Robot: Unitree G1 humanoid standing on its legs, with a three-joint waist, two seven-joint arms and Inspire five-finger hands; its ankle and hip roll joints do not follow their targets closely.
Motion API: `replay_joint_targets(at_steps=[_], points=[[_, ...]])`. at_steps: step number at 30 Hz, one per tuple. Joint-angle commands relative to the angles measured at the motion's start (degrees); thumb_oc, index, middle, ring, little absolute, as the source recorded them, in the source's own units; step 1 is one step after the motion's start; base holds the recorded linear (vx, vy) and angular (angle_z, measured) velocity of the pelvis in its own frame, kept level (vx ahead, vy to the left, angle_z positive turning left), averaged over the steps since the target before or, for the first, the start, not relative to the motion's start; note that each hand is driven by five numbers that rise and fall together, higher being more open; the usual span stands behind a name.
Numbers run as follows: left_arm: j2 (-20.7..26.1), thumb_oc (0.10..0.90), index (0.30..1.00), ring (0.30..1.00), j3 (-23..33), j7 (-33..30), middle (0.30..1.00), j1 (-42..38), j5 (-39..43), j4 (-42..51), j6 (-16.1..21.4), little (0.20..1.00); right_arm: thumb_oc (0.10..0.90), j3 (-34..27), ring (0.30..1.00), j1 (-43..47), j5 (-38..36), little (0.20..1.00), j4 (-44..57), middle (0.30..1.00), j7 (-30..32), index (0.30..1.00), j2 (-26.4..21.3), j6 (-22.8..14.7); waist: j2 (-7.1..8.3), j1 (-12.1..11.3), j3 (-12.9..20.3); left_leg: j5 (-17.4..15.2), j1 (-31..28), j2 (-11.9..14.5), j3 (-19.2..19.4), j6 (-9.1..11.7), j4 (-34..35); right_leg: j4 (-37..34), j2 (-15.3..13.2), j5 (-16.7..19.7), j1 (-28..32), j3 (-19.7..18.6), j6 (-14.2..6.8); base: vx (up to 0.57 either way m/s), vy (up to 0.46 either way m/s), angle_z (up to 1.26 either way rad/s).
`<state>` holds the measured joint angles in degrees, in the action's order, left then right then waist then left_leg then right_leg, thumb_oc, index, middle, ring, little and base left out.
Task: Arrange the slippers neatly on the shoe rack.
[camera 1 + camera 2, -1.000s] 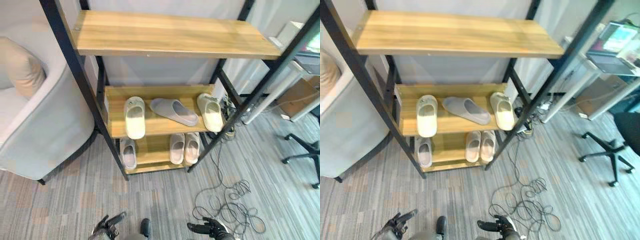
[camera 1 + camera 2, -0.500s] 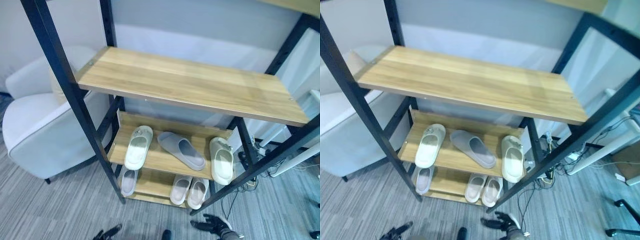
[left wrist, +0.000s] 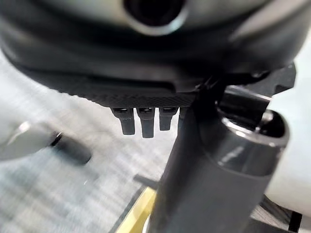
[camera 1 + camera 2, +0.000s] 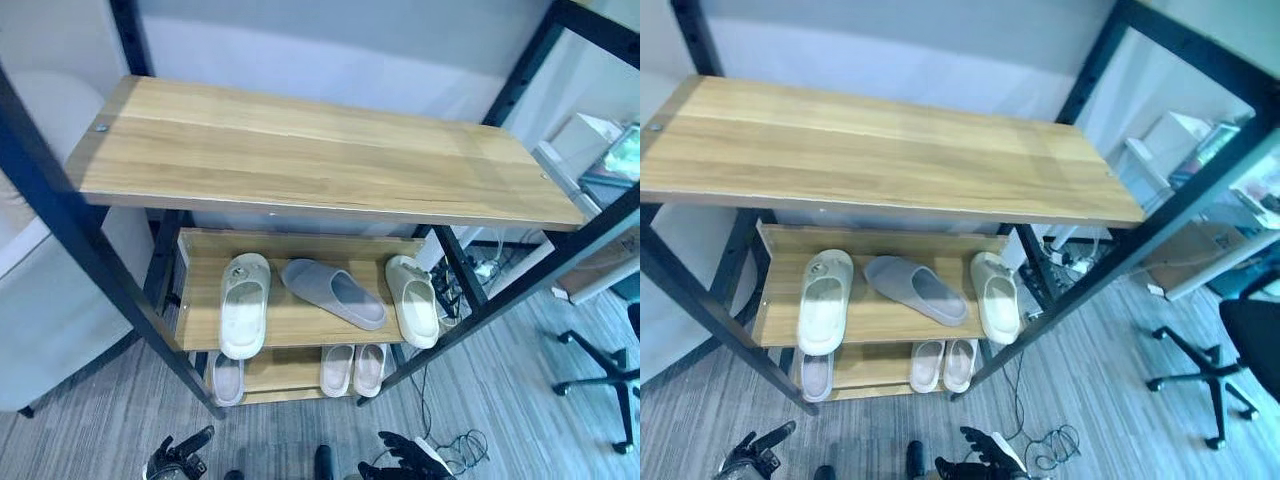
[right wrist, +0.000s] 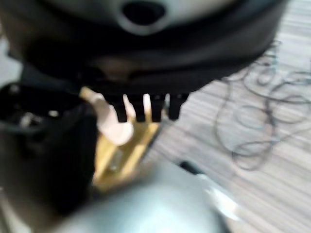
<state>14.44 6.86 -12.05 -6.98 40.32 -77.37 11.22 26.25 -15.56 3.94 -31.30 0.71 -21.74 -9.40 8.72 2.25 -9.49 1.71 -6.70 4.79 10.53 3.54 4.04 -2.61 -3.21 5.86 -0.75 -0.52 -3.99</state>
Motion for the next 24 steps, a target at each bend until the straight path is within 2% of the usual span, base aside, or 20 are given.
replay_joint_targets(at_steps=[1,7,12,21,24], points=[[-1.3,0.800,0.900,0.900,-1.0,0.1,0.900,-1.2,-5.0,-0.6,1.8,0.900,0.800,1.1,0.900,4.0,1.1,0.900,6.9,0.900,-1.5,0.900,-3.6,-3.3,-1.67,-0.3,1.2,-5.3,3.1,0.0,-1.8,-1.7,-3.6,5.7,-6.1,-5.9,-1.1,-0.6,-5.5,0.04,0.057,-0.05],[-4.3,0.800,0.900,0.900,-5.3,0.5,0.900,-1.2,-7.7,0.0,1.4,0.900,0.800,2.2,0.900,6.1,0.2,0.900,8.4,0.900,-1.6,0.900,-2.8,-3.7,-3.44,-0.2,2.4,-3.9,2.0,-1.4,-2.3,-2.0,0.2,3.0,-7.2,-5.1,-0.1,0.5,-5.8,0.02,0.023,0.01],[-7.0,0.800,0.900,0.900,-8.5,1.3,0.900,-1.5,-8.4,-0.2,1.3,0.900,0.800,5.6,0.900,9.9,-5.2,0.900,15.8,0.900,-4.0,0.900,-2.4,-5.4,-4.86,-0.5,3.5,-3.8,2.3,-2.0,-2.8,-1.7,1.0,-0.5,-7.6,-4.0,1.0,1.9,-6.1,0.00,-0.002,0.06],[-6.4,0.800,0.900,0.900,-11.2,1.8,0.900,-0.6,-15.5,-3.2,-0.3,0.900,0.800,11.2,0.900,16.3,-9.3,0.900,20.4,0.900,-6.7,0.900,-1.4,-5.4,-5.40,-1.8,4.6,-3.7,1.6,-1.5,-2.8,-1.1,1.0,-2.3,-7.2,-3.9,2.9,2.8,-5.8,0.01,-0.003,0.05],[-6.0,0.800,0.900,0.900,-11.2,2.3,0.900,-0.7,-16.2,-3.0,-0.6,0.900,0.800,13.3,0.900,19.1,-9.4,0.900,24.5,0.900,-8.3,0.900,-2.8,-5.2,-5.36,-2.1,5.0,-3.7,1.2,-1.0,-3.0,-0.8,1.0,-2.4,-6.9,-4.2,3.5,3.3,-5.6,0.01,-0.010,0.00]])
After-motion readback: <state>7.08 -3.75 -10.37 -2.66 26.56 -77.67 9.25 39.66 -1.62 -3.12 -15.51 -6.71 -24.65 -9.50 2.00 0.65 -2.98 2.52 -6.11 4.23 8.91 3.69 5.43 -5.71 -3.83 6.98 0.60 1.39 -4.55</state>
